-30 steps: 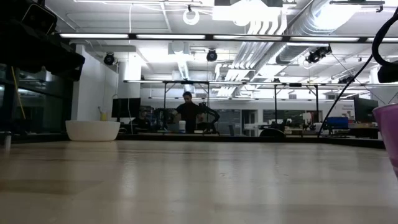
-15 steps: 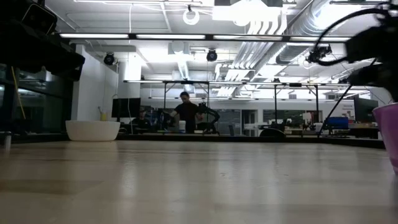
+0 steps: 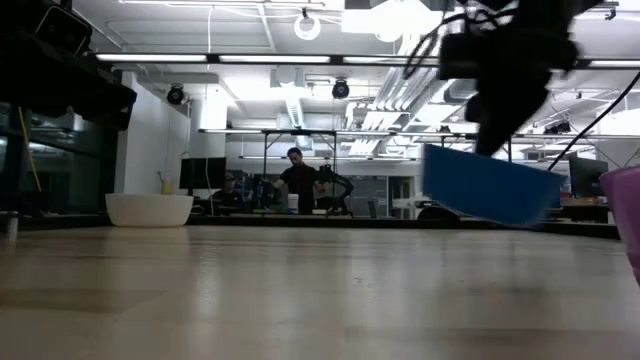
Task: Nest bowls inside each other
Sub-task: Stack the blue bowl on the white bowl
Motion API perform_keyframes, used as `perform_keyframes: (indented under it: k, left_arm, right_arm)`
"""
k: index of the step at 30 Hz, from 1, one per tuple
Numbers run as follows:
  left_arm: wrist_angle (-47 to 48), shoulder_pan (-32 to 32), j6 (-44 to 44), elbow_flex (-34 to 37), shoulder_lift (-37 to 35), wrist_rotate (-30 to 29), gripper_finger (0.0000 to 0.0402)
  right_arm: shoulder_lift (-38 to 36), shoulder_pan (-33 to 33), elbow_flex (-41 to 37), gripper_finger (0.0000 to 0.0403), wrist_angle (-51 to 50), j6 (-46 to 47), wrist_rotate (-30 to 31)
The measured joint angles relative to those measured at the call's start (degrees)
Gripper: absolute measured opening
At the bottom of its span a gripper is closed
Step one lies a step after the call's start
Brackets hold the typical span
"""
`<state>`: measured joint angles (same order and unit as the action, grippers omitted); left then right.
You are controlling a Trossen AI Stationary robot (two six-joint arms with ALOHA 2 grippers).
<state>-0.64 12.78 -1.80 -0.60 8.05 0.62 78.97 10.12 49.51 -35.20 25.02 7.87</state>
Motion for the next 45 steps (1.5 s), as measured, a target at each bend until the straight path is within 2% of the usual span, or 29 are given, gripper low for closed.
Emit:
perform_keyframes:
  k: [3,9,16,21,33,39,45]
  left_arm:
    - [0.0,0.0,0.0,0.0,0.0,0.0,0.0159]
    - [0.0,0.0,0.0,0.0,0.0,0.0,0.0159]
    - [0.0,0.0,0.0,0.0,0.0,0.0,0.0159]
    - [0.0,0.0,0.0,0.0,0.0,0.0,0.0159]
    - [0.0,0.0,0.0,0.0,0.0,-0.1,0.0159]
    - [-1.8,0.0,-4.0,-0.5,0.0,-3.5,0.0159]
    - [7.4,0.0,-6.0,-7.1,3.1,-4.3,0.0159]
  right_arm:
    - [2.1,-3.3,3.2,0.0003,-0.1,0.7,-1.3]
    - [8.5,-7.1,8.7,0.0003,1.2,-1.5,-7.7]
    - [18.4,-7.5,17.9,0.0003,2.3,-8.1,-8.8]
    - [23.0,-7.1,24.9,0.0003,2.3,-8.8,-9.9]
    - [23.7,-9.6,31.7,0.0004,-0.6,-2.7,-7.8]
    - [23.7,-12.0,31.7,0.0004,-2.9,0.2,-8.6]
    - [23.7,-14.3,31.7,0.0004,-6.8,2.4,-12.0]
